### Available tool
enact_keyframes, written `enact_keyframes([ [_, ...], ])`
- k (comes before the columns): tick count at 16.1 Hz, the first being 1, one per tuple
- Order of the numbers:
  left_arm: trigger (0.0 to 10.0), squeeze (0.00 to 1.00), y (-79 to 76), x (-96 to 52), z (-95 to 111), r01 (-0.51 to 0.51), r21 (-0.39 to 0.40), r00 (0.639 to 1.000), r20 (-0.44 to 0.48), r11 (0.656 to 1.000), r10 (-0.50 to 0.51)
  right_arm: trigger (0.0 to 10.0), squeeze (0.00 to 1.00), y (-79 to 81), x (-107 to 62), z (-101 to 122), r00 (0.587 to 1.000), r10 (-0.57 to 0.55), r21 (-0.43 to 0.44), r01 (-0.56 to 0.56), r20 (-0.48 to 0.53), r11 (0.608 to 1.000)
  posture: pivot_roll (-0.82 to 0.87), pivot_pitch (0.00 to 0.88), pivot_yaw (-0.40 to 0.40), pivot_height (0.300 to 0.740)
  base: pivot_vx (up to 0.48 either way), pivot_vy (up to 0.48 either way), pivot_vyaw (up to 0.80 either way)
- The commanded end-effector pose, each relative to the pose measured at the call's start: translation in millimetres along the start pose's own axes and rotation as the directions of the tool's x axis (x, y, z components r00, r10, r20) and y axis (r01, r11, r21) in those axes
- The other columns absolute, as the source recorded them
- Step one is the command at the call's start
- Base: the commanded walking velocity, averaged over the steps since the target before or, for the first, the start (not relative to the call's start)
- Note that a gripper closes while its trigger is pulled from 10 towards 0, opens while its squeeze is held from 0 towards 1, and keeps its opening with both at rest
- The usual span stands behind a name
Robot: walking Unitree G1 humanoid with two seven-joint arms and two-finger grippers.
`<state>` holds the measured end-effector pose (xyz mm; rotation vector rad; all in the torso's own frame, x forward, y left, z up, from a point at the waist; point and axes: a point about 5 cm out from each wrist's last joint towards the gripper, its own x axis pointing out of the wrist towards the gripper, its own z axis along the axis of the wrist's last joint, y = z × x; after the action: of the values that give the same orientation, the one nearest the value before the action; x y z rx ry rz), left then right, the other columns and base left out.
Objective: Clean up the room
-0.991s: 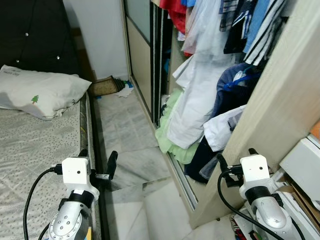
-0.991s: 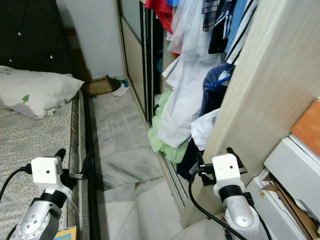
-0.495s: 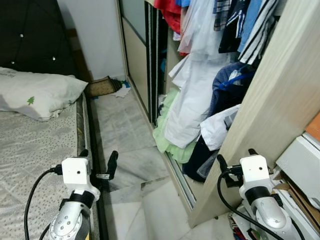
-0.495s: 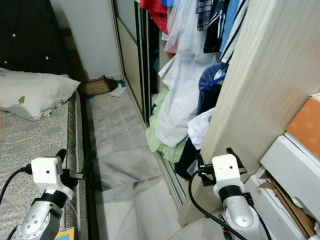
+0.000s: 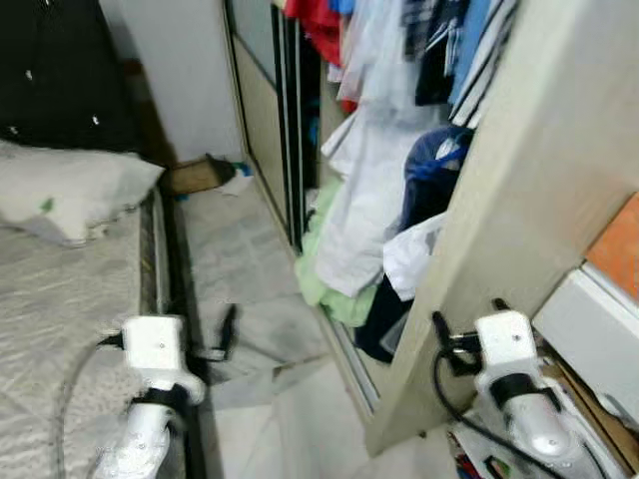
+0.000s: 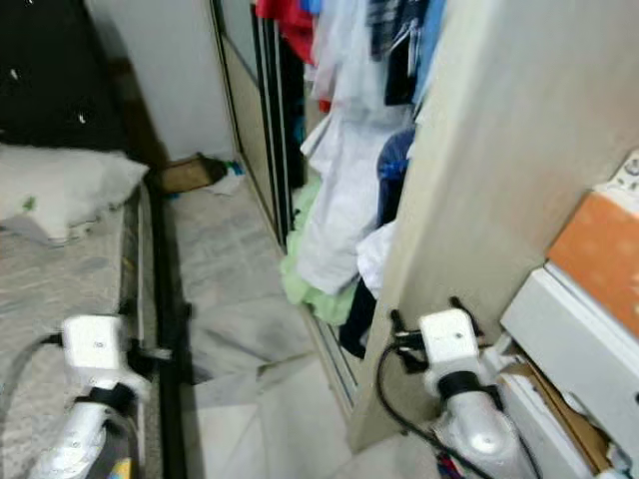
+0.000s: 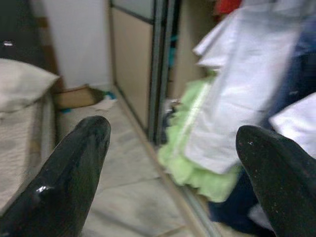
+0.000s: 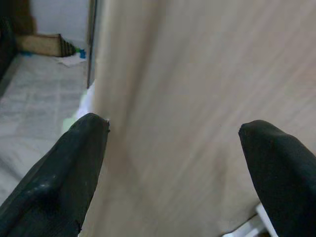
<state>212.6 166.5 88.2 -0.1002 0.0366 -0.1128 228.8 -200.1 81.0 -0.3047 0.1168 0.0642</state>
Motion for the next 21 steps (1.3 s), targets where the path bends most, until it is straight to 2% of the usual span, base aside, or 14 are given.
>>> enact_keyframes([
  [1,10.0,0.0,7.5,-2.4,-2.6,-0.022,0.015,1.0,-0.02,1.0,0.022,10.0,0.0,2.6,2.3,3.4,1.0,0.012,0.001,-0.012,0.017,1.0,-0.17,0.0,0.017,0.74,0.0,-0.349,0.0],
  [3,10.0,0.0,7.2,-2.4,-2.8,-0.022,0.014,1.0,-0.02,1.0,0.023,10.0,0.0,2.4,2.6,3.0,1.0,0.014,-0.001,-0.014,0.018,1.0,-0.17,0.0,0.017,0.74,0.0,-0.311,0.0],
  [21,10.0,0.0,7.1,-2.1,-6.6,-0.057,0.005,0.998,-0.025,0.998,0.057,10.0,0.0,0.9,3.4,3.9,1.0,0.017,-0.017,-0.016,0.026,1.0,-0.17,0.0,0.015,0.74,0.0,0.0,0.0],
])
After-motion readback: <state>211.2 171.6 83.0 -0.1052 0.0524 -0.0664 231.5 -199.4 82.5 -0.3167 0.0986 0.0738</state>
